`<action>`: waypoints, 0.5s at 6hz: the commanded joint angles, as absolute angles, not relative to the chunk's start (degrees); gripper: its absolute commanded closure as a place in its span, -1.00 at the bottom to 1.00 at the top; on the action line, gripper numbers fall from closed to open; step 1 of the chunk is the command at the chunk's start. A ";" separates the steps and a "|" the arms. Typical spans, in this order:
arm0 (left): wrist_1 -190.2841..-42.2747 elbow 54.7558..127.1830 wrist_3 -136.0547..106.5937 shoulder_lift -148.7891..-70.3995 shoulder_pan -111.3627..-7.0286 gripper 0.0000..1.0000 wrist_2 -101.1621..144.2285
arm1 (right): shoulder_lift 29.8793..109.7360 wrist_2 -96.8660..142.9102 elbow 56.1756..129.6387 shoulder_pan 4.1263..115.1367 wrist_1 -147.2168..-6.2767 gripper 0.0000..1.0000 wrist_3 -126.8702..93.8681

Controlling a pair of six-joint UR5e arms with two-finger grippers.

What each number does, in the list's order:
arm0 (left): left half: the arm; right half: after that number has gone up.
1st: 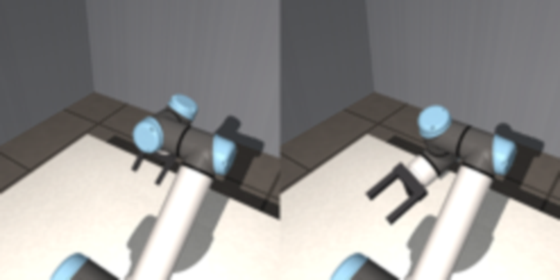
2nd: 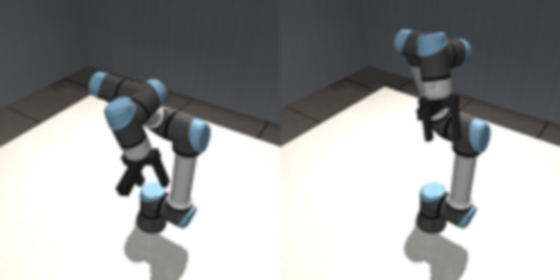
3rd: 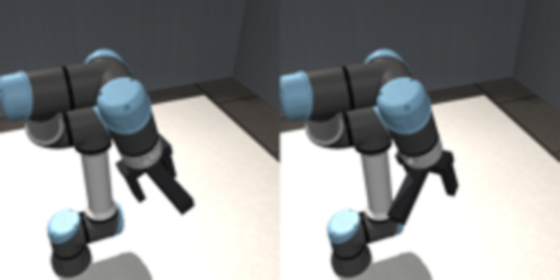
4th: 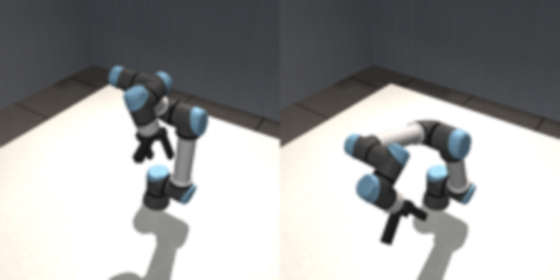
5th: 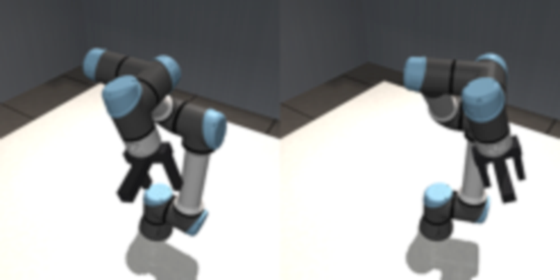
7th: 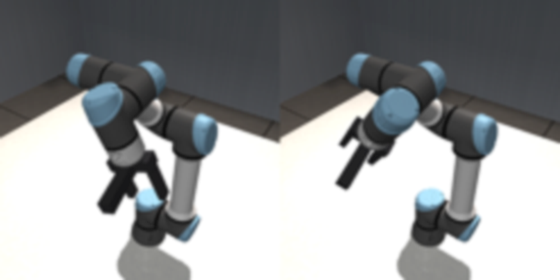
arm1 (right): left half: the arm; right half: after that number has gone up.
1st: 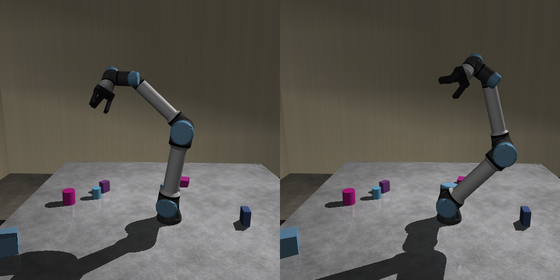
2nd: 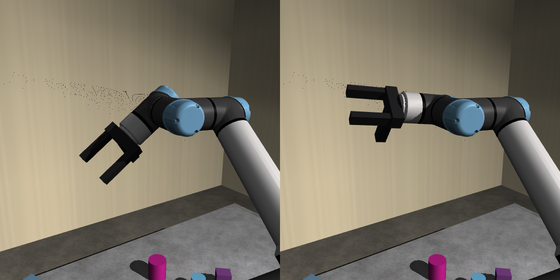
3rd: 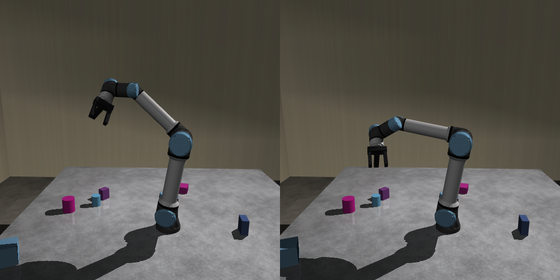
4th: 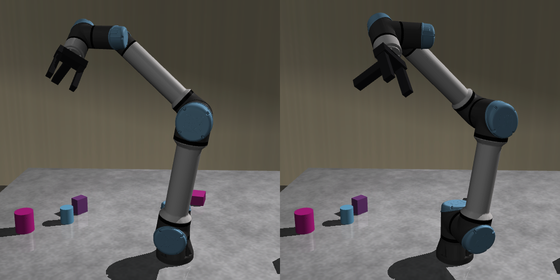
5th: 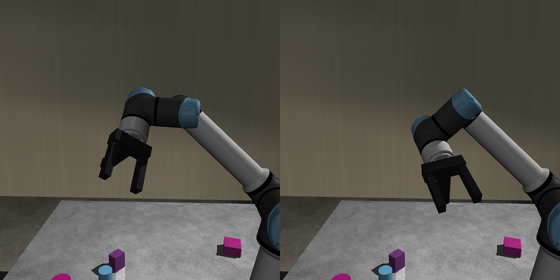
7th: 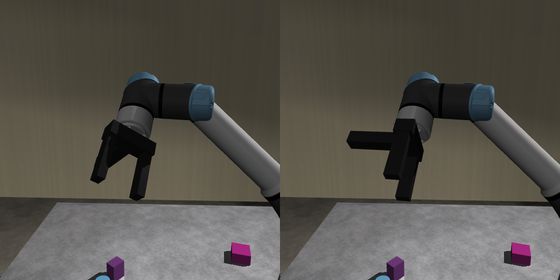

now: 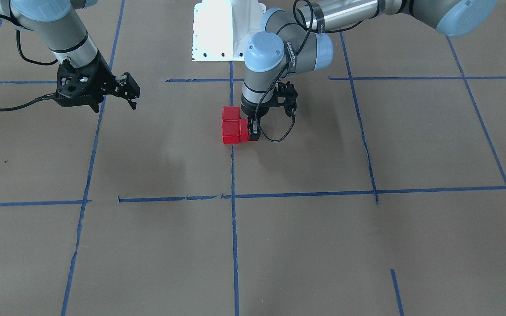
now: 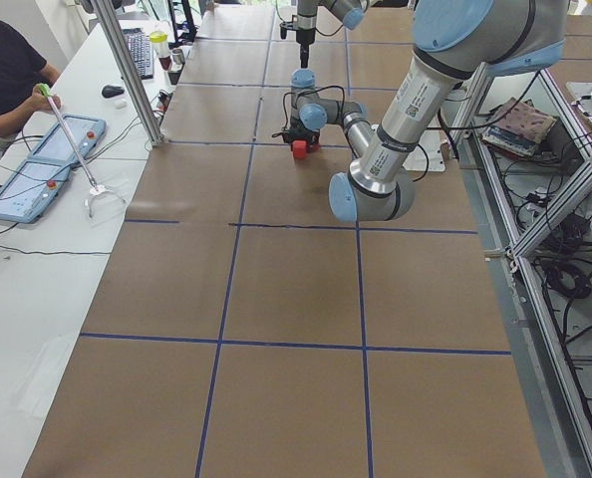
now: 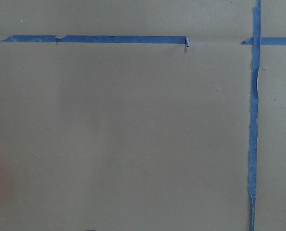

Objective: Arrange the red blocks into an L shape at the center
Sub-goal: 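Lower and push the cube with the left gripper against the far cube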

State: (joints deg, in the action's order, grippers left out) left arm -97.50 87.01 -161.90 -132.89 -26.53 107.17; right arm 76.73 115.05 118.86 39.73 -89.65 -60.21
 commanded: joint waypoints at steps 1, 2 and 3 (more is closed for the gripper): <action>-97.56 87.01 -161.89 -133.24 -26.54 -1.00 107.14 | 76.73 115.05 118.83 39.73 -89.65 -0.98 -60.21; -97.56 87.19 -161.89 -133.50 -26.54 -1.00 107.23 | 76.73 115.05 118.83 39.73 -89.65 -0.98 -60.21; -97.56 87.71 -161.81 -134.03 -26.63 -1.00 107.23 | 76.73 115.05 118.83 39.73 -89.65 -0.98 -60.12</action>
